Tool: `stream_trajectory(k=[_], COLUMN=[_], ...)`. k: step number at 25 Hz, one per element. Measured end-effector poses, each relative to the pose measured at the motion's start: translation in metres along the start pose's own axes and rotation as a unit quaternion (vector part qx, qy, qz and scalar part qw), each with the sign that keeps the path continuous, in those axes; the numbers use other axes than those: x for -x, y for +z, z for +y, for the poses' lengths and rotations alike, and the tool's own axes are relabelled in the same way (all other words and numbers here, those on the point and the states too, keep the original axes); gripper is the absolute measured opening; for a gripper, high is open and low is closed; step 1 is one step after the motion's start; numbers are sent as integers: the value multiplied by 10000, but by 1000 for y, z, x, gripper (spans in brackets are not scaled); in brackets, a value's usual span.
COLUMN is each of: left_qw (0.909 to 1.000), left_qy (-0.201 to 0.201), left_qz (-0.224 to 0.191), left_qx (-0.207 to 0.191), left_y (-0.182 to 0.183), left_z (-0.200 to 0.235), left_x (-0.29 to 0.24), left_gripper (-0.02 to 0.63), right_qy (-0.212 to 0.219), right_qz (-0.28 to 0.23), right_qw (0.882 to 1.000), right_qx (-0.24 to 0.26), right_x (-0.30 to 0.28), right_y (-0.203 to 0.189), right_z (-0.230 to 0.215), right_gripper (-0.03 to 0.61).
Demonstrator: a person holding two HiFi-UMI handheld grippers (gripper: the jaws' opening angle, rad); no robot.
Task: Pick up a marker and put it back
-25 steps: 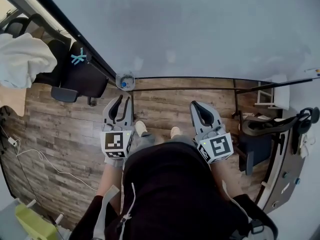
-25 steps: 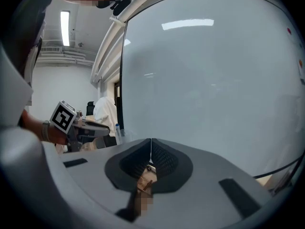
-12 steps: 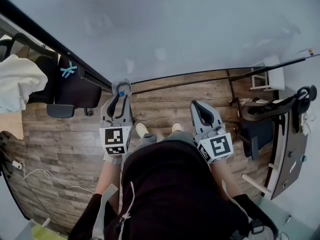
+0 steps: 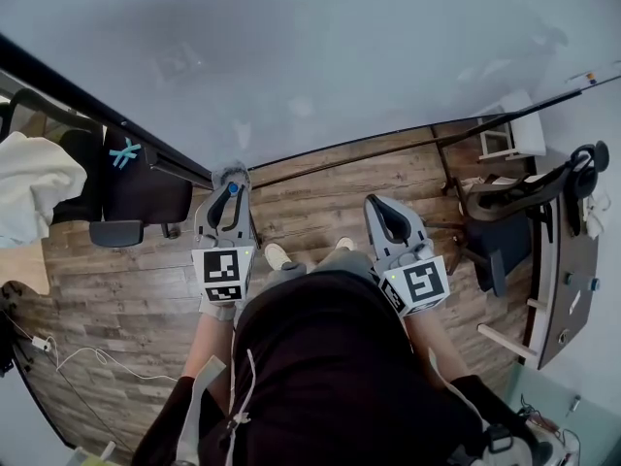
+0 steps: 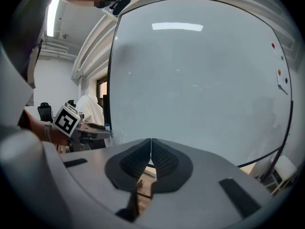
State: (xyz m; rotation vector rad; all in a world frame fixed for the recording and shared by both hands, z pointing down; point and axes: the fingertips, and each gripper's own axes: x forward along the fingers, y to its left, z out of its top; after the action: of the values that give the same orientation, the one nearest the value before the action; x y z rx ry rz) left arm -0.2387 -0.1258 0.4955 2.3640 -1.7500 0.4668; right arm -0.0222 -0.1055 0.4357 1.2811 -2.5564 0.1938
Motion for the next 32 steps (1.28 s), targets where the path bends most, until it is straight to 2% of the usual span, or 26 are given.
stream_trajectory(k=[9, 22, 28, 32], left_qw=[9996, 9961, 9927, 9919], left_qy=[-13, 324, 422, 389], left_qz=[-30, -107, -351, -474], left_qx=[-267, -813, -1076, -1111], left_y=[19, 71, 103, 117], left_z=[0, -7, -21, -34], left_x=[1, 4, 10, 14], left_gripper=[75, 75, 74, 74], right_qy=[-61, -16, 34, 27], right_qz=[-115, -337, -469, -520], right_qw=[9999, 9994, 9989, 9986], right_qx=[-23, -62, -59, -67], right_x=[3, 13, 20, 28], right_y=[9, 29, 37, 40], right_z=[-9, -31, -42, -49], right_gripper=[15, 15, 15, 15])
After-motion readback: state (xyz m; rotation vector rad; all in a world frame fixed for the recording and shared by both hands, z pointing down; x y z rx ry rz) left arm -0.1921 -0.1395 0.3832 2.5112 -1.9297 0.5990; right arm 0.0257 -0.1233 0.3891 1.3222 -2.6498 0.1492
